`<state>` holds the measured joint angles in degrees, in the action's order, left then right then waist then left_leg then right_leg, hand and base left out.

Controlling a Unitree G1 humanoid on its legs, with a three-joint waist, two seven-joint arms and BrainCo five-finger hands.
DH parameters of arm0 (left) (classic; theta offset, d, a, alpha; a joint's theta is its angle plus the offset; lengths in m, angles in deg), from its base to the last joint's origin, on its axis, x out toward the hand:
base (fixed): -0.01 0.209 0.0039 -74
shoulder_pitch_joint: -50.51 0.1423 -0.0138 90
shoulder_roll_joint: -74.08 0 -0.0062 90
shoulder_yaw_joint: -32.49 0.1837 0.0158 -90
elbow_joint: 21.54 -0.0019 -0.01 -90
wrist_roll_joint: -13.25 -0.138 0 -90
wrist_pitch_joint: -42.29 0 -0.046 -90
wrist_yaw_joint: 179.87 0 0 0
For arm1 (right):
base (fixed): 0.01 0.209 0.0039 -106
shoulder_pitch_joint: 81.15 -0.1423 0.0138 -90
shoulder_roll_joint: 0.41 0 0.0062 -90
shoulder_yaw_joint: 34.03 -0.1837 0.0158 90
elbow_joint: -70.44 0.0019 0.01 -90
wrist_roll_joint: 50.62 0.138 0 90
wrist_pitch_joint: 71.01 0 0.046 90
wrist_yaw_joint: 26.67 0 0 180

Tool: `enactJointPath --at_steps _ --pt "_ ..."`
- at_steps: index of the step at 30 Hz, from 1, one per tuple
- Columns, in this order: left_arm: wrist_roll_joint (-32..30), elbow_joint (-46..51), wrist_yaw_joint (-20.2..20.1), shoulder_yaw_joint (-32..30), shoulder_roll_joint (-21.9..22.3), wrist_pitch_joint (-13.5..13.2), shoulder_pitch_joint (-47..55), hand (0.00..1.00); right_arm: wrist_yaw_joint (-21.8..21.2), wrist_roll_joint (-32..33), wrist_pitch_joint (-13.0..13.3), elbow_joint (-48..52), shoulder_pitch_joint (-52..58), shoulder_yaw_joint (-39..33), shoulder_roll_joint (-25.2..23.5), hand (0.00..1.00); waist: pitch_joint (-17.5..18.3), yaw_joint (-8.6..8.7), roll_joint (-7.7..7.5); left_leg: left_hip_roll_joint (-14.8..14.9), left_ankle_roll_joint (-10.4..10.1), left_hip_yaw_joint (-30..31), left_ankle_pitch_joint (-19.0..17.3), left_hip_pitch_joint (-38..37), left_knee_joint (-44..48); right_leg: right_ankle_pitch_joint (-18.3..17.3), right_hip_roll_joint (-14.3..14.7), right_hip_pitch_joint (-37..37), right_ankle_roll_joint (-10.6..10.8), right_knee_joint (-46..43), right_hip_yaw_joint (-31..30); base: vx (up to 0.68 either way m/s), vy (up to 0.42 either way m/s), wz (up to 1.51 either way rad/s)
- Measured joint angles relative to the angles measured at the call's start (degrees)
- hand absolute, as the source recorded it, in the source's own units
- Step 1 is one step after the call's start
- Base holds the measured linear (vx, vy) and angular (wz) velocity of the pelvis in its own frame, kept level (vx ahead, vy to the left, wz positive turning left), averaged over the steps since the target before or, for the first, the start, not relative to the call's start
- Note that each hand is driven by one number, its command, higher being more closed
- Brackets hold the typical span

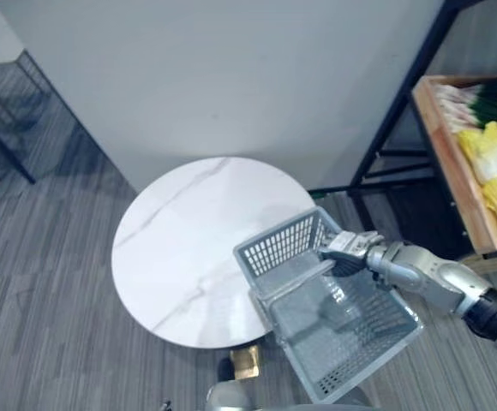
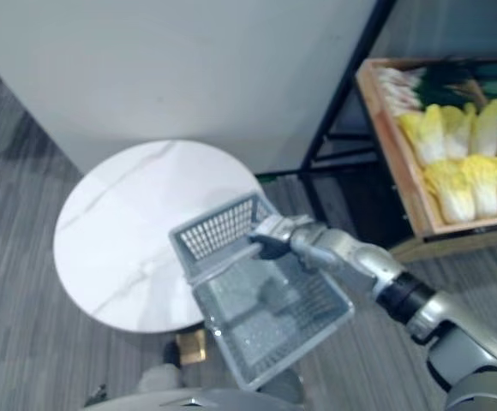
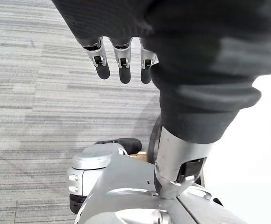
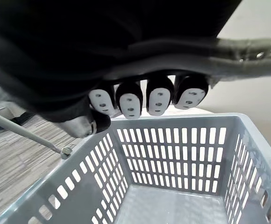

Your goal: Pick vegetable in the basket

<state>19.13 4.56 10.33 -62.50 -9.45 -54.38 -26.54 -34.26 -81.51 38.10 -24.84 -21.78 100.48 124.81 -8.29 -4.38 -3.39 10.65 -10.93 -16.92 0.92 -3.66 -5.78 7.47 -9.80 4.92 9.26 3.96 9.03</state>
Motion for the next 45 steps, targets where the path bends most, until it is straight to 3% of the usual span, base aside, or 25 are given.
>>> enactJointPath --at_steps 5,10,13,15,18,19,21,22,24,25,26,28,29,30,31,32,33,35,36,38,40,41,42,43,45 --pt "-0.1 0.0 -0.7 -2.5 0.6 0.6 0.6 0.00 0.6 0.5 0.0 3.5 2.7 -3.8 2.9 1.00 1.0 1.15 0.52 1.0 -0.9 -2.3 -0.3 -1.5 0.6 0.4 1.4 -0.2 -0.7 0.1 -2.1 0.04 -0.017 -0.21" --pt "0.0 0.0 -1.7 -5.9 1.2 0.6 0.9 0.00 1.2 0.8 0.4 5.0 3.2 -4.0 2.9 1.00 1.1 0.64 0.36 2.1 -0.6 -0.7 -5.5 0.7 10.6 0.4 1.7 -0.2 -0.8 -0.2 -5.5 0.01 -0.010 -0.36" --pt "0.3 0.0 -1.7 -8.8 3.1 0.4 1.0 0.00 1.2 1.6 0.8 5.0 3.4 -3.4 2.9 1.00 1.2 -0.53 0.73 1.7 1.1 10.6 -10.5 1.3 16.2 -0.3 2.6 1.1 -1.5 -2.7 -9.4 -0.05 0.036 -0.70" --pt "0.8 0.1 -1.7 -9.8 4.4 0.4 1.3 0.00 2.0 1.6 1.1 5.0 3.4 -3.4 3.0 1.00 1.1 -0.65 1.76 1.4 1.1 19.7 -17.2 1.4 17.9 -1.1 4.2 4.0 -0.8 -6.6 -12.9 -0.13 0.129 -0.92" --pt "0.7 0.2 -2.2 -10.0 3.3 0.6 2.0 0.00 2.3 1.4 1.1 5.2 6.8 -3.8 2.7 1.00 1.0 0.50 -0.83 -1.2 1.5 17.2 -18.1 0.2 19.2 -1.2 2.2 4.0 -0.8 -7.4 -15.8 -0.12 0.219 -0.43" --pt "0.5 0.2 -2.8 -9.3 2.4 0.7 2.5 0.00 2.4 1.1 1.1 6.7 11.5 -7.3 2.8 1.00 1.7 1.77 -2.22 -3.2 1.8 16.5 -18.2 0.4 20.1 -0.7 0.6 4.4 -1.1 -7.3 -17.1 -0.03 0.186 -0.27" --pt "0.4 0.5 -2.8 -8.5 1.8 0.7 2.6 0.00 2.8 0.2 1.1 8.0 13.8 -10.2 2.9 1.00 1.8 1.97 -2.62 -4.3 2.5 14.7 -18.8 1.1 21.9 0.4 0.0 5.6 -1.4 -7.7 -19.1 -0.04 0.170 -0.54" --pt "-0.2 0.7 -2.8 -6.3 1.0 0.7 2.1 0.00 3.5 -0.7 0.8 9.3 15.0 -12.2 2.9 1.00 1.8 2.44 -2.57 -5.5 4.2 12.0 -20.3 3.2 24.1 2.6 -0.3 8.3 -5.6 -7.6 -21.4 -0.10 0.198 -0.88" --pt "-1.8 0.5 -3.0 -4.2 0.2 0.8 0.3 0.00 3.6 -0.9 0.0 9.7 14.8 -12.7 2.9 1.00 1.5 3.10 -2.31 -6.4 6.9 10.2 -20.9 5.7 26.0 6.9 0.6 11.1 -21.2 -5.8 -19.7 -0.13 0.218 -1.03" --pt "-2.9 0.3 -3.0 -3.5 -0.1 0.9 -0.1 0.00 3.6 -2.4 -0.5 10.0 14.8 -12.3 2.6 1.00 1.5 2.49 -2.49 -5.9 8.6 6.1 -19.8 5.3 24.8 6.1 0.8 10.4 -26.7 -1.7 -15.5 -0.19 0.139 -1.35" --pt "-3.5 -1.1 -2.7 -3.2 -0.2 1.0 -1.8 0.00 3.6 -2.8 -0.5 10.6 14.2 -12.0 3.2 1.00 0.7 2.23 -1.33 -4.6 8.0 1.5 -19.0 4.6 24.4 -3.3 -0.9 13.7 -24.6 -8.6 -7.1 -0.20 0.101 -1.45" --pt "-4.3 -1.0 -2.5 -2.2 0.4 1.1 -1.9 0.00 3.7 -2.8 -0.3 10.7 13.8 -11.7 2.4 1.00 0.0 2.51 1.20 -1.7 7.6 -2.1 -18.8 3.0 24.5 -4.3 -1.3 17.7 -24.3 -28.0 -0.9 -0.13 0.041 -1.04" --pt "-4.5 -1.0 -2.4 -1.7 -0.1 1.2 -1.6 0.00 3.7 -2.8 -0.1 10.7 13.9 -10.9 2.1 1.00 0.4 3.14 0.39 -2.3 7.7 -3.9 -18.9 1.9 24.6 -3.4 -2.5 16.9 -23.6 -37.5 1.4 -0.06 0.101 -1.32" --pt "-4.6 -0.8 -2.6 -1.6 -0.9 1.4 -2.0 0.00 3.8 -2.8 -0.1 9.8 12.3 -10.1 1.3 1.00 0.4 2.29 -0.74 -2.5 9.0 -6.5 -20.1 1.7 24.9 -1.9 -1.1 15.6 -20.8 -31.0 3.4 -0.08 0.093 -1.43" --pt "-4.7 -1.2 -2.7 -1.7 -0.7 1.8 -1.8 0.00 3.8 -2.9 -0.1 9.2 11.7 -10.0 0.1 1.00 1.0 2.06 0.68 -1.4 10.0 -7.6 -19.7 1.7 23.0 1.1 1.7 13.6 -19.0 -24.2 1.4 -0.14 0.043 -1.78" --pt "-5.1 -2.1 -2.9 -2.2 -0.2 1.8 -1.9 0.00 4.0 -2.8 0.0 9.6 11.1 -9.9 -0.5 1.00 1.1 1.54 1.34 0.1 8.5 -13.3 -15.8 0.5 18.6 -1.5 2.7 13.2 -18.2 -25.4 2.2 -0.13 -0.030 -1.44" --pt "-5.1 -2.1 -2.7 -1.8 -0.2 1.8 -1.9 0.00 4.2 -2.8 0.4 8.8 10.6 -9.5 -0.5 1.00 1.3 2.47 1.10 -0.4 7.7 -15.5 -13.3 -0.8 15.8 -8.5 0.5 11.9 -16.7 -33.4 5.8 -0.07 -0.045 -1.21" --pt "-5.7 -2.1 -2.6 -0.6 -0.7 1.8 -1.9 0.00 4.8 -2.8 0.3 6.4 10.4 -9.5 -0.9 1.00 1.4 2.17 0.98 -0.2 7.7 -19.3 -12.6 -1.2 15.3 -12.3 -3.0 7.4 -13.3 -35.1 8.5 -0.06 -0.083 -1.04" --pt "-6.2 -2.1 -2.5 0.4 -1.1 1.8 -2.0 0.00 4.9 -2.9 0.0 5.7 10.3 -9.6 -1.1 1.00 1.6 1.96 0.83 0.5 7.7 -21.4 -12.6 -0.8 16.0 -12.9 -4.7 6.3 -12.8 -34.4 9.4 -0.10 -0.133 -1.03" --pt "-6.7 -2.1 -2.5 1.2 -1.5 1.8 -2.0 0.00 5.0 -3.4 -0.2 4.5 10.5 -9.8 -1.9 1.00 1.7 2.32 0.98 1.2 6.8 -23.9 -12.1 -0.5 16.3 -12.3 -5.6 6.5 -11.1 -32.2 9.3 -0.10 -0.166 -0.84" --pt "-7.0 -2.9 -2.5 2.7 -1.5 1.9 -2.4 0.00 5.1 -5.2 -0.6 4.1 11.5 -10.5 -2.1 1.00 3.0 2.74 1.40 1.4 6.6 -24.8 -10.7 0.7 15.1 -10.6 -1.3 5.4 -7.4 -23.5 7.6 -0.06 -0.178 -0.89" --pt "-7.2 -3.3 -2.5 3.4 -1.6 1.8 -2.6 0.00 5.2 -5.4 -1.0 4.2 11.7 -11.1 -2.2 1.00 4.3 2.45 2.40 2.4 6.5 -24.6 -9.2 1.1 13.4 -8.7 1.0 3.3 -4.6 -14.4 5.7 -0.02 -0.206 -0.90" --pt "-7.2 -3.3 -2.5 3.6 -2.0 1.8 -2.7 0.00 5.4 -5.4 -1.1 4.4 11.7 -11.7 -2.2 1.00 4.2 2.44 1.98 2.3 6.0 -25.0 -8.9 1.2 13.2 -8.5 1.6 2.1 -4.2 -10.3 5.1 -0.07 -0.298 -0.99" --pt "-7.3 -4.0 -2.2 3.8 -2.0 1.9 -3.8 0.00 5.8 -5.5 -1.8 4.0 13.2 -13.2 -2.0 1.00 4.2 2.93 2.30 3.0 5.7 -25.5 -7.8 1.6 13.5 -4.4 3.4 0.3 -4.8 -3.6 4.8 -0.10 -0.274 -0.67" --pt "-7.4 -4.0 -1.9 4.0 -1.9 1.8 -3.8 0.00 5.8 -6.4 -1.8 4.0 15.5 -15.1 -1.5 1.00 4.4 2.96 2.55 4.1 5.6 -24.9 -7.6 0.5 13.7 -1.8 5.5 -2.6 -5.8 2.2 3.8 -0.12 -0.235 -0.52"
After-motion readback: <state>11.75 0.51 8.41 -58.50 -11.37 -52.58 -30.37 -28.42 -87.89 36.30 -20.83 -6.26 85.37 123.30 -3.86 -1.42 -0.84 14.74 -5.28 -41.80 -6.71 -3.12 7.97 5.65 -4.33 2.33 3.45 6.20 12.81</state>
